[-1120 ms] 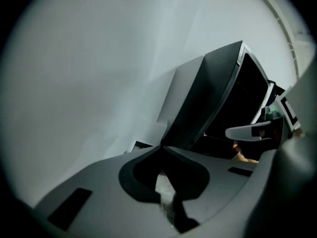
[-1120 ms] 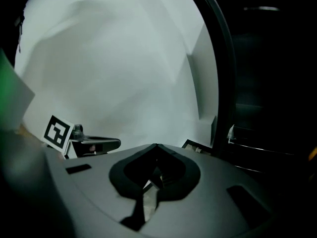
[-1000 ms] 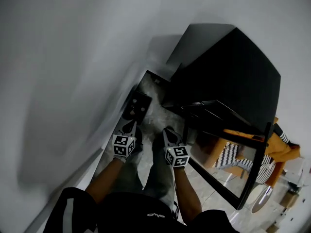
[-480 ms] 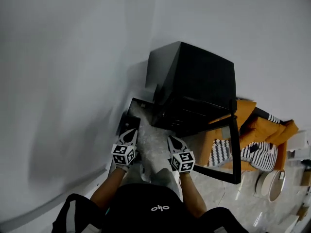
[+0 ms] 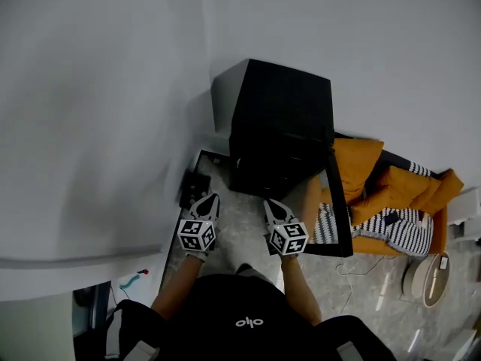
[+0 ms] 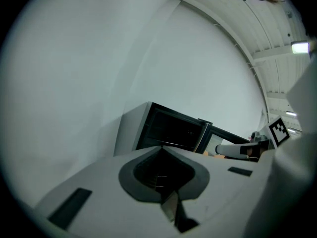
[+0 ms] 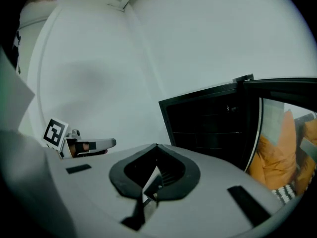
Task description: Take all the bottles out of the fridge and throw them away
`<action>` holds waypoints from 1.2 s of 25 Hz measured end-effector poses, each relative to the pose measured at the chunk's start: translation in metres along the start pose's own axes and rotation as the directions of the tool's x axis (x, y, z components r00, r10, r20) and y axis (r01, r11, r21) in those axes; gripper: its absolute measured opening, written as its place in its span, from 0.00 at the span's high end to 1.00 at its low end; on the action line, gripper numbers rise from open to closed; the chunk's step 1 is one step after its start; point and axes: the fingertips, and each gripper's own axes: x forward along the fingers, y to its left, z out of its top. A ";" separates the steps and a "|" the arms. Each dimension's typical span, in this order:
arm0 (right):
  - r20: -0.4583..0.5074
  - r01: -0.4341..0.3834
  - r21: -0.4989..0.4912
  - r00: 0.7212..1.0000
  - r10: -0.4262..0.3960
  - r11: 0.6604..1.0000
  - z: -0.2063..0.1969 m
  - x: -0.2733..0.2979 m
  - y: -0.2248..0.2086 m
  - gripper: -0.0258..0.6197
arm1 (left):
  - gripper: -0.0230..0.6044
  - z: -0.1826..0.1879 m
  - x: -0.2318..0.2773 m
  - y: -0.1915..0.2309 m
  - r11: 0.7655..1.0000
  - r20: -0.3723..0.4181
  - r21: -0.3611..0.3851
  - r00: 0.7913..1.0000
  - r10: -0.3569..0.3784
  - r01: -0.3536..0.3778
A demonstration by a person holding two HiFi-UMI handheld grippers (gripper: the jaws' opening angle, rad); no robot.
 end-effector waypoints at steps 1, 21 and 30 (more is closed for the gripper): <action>0.007 -0.010 0.002 1.000 0.010 1.000 0.000 -0.011 -0.002 0.95 | 0.95 -0.002 -0.004 -0.012 1.000 0.005 0.004 1.000 0.002 -0.002; 0.115 -0.051 0.050 0.992 0.045 0.997 -0.017 -0.140 -0.004 0.95 | 0.95 -0.023 -0.072 -0.128 0.989 0.011 0.148 1.000 0.009 -0.011; 0.120 -0.069 0.040 0.991 0.064 0.997 -0.022 -0.153 0.009 0.95 | 0.95 -0.024 -0.084 -0.138 0.987 0.022 0.162 1.000 0.000 -0.004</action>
